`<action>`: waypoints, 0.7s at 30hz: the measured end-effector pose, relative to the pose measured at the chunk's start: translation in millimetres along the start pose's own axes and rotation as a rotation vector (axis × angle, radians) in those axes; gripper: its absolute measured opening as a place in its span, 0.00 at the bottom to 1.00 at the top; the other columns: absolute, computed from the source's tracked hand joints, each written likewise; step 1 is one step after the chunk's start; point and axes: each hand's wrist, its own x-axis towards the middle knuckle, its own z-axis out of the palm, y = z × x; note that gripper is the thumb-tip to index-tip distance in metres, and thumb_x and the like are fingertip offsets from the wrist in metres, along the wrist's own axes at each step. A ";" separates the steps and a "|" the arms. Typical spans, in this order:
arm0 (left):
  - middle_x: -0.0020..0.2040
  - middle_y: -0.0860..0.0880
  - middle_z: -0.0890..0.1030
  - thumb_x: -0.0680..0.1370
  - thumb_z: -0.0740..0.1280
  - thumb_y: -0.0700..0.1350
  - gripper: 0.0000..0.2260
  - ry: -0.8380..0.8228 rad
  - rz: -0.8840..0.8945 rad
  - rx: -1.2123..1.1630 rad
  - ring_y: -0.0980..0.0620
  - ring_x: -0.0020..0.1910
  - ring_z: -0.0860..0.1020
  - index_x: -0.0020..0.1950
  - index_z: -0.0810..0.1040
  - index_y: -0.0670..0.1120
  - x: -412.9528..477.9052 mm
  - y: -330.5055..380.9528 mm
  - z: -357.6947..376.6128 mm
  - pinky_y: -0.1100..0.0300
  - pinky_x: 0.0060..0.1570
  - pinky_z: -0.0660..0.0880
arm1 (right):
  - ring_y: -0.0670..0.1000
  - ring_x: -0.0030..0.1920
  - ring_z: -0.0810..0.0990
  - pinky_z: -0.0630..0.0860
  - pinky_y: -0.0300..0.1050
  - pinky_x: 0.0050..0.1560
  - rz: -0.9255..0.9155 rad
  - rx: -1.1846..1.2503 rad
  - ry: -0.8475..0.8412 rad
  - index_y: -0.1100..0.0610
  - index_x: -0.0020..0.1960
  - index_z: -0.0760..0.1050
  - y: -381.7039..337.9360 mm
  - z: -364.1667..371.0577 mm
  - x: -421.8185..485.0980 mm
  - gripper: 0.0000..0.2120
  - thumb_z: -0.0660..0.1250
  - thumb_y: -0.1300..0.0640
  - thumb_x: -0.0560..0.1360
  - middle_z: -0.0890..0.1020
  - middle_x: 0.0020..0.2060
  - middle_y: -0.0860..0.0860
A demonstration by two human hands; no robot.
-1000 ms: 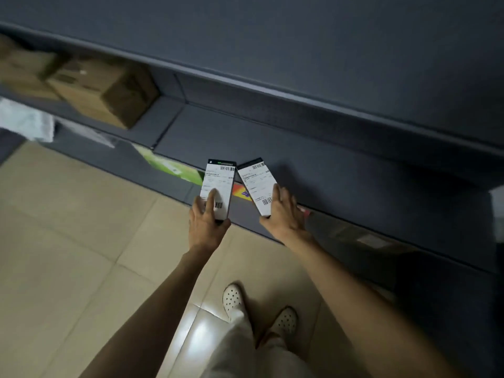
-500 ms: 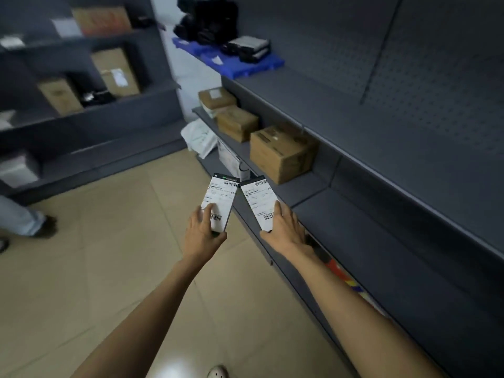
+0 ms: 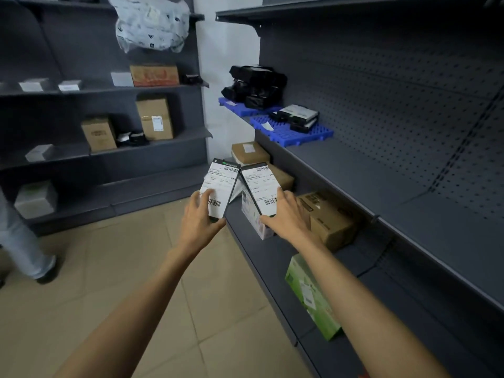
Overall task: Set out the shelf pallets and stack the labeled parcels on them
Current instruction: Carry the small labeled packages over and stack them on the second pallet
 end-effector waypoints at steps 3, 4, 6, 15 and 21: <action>0.73 0.44 0.63 0.71 0.74 0.49 0.33 0.001 -0.009 -0.006 0.42 0.68 0.66 0.73 0.64 0.50 52.6 -10.0 16.3 0.48 0.57 0.73 | 0.58 0.69 0.65 0.71 0.55 0.60 0.013 0.030 0.023 0.57 0.78 0.52 -3.5 0.6 50.5 0.44 0.70 0.43 0.72 0.63 0.72 0.54; 0.73 0.44 0.63 0.71 0.74 0.49 0.34 -0.002 -0.010 -0.011 0.42 0.68 0.66 0.73 0.63 0.51 72.4 -12.1 22.5 0.48 0.58 0.73 | 0.58 0.69 0.65 0.71 0.55 0.60 0.013 0.036 0.033 0.57 0.78 0.53 -3.2 1.1 69.0 0.43 0.70 0.43 0.72 0.64 0.72 0.54; 0.74 0.44 0.62 0.71 0.73 0.50 0.34 -0.006 -0.003 -0.027 0.41 0.69 0.65 0.73 0.63 0.51 115.9 -14.5 35.0 0.47 0.60 0.72 | 0.57 0.69 0.66 0.71 0.55 0.60 0.014 0.034 0.051 0.56 0.78 0.53 -1.1 0.1 110.7 0.43 0.70 0.42 0.72 0.64 0.71 0.55; 0.72 0.47 0.64 0.71 0.73 0.50 0.33 0.027 0.090 -0.060 0.43 0.68 0.66 0.72 0.64 0.52 338.7 -8.3 74.2 0.47 0.56 0.73 | 0.59 0.69 0.65 0.70 0.55 0.61 0.021 0.057 0.121 0.57 0.78 0.53 6.1 -30.6 322.1 0.43 0.69 0.42 0.73 0.64 0.71 0.56; 0.71 0.46 0.64 0.72 0.73 0.50 0.32 0.020 0.140 -0.069 0.45 0.65 0.67 0.73 0.63 0.51 460.1 -16.4 102.1 0.54 0.49 0.69 | 0.59 0.70 0.65 0.71 0.54 0.59 0.056 0.031 0.159 0.57 0.78 0.53 1.3 -34.1 434.1 0.42 0.67 0.39 0.74 0.64 0.72 0.56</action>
